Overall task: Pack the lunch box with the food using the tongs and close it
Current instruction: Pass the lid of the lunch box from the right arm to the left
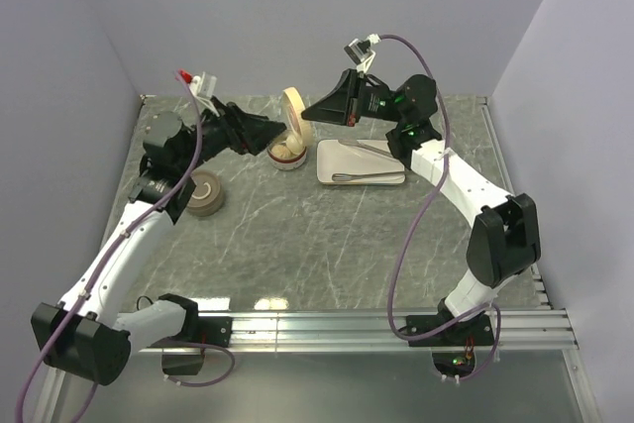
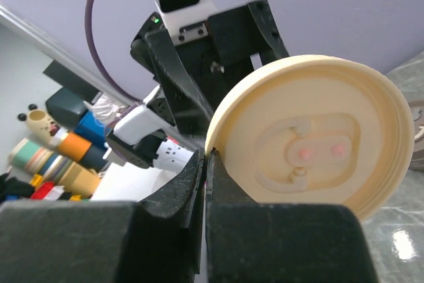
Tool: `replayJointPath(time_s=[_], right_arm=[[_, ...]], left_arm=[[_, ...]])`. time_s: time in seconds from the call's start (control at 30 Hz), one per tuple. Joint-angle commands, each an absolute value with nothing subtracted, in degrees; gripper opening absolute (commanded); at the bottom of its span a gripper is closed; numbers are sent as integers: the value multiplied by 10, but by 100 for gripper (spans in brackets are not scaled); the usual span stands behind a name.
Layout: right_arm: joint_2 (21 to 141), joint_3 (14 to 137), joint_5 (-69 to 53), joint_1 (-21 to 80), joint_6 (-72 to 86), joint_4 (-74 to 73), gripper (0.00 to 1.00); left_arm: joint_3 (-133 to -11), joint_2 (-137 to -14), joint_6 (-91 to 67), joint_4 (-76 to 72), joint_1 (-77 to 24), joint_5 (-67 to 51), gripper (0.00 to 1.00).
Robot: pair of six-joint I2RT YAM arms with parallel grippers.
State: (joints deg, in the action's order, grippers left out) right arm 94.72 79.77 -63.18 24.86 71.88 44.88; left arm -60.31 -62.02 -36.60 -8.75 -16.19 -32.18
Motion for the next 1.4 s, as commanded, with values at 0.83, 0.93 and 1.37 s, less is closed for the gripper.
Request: replayJointPath(time_s=[0.83,0.93,1.37], right_arm=[[898,799,-602,279,631,380,0],[898,803,-603,272,622,367,0],[905,830,-614,244,628,374,0]], left_arm=[[-650,-637,-309,-2,-196,-178,79],[-644,-622,-298,24,-183,-158,77],[-547,-586,-405,-185,-143,-415,65]])
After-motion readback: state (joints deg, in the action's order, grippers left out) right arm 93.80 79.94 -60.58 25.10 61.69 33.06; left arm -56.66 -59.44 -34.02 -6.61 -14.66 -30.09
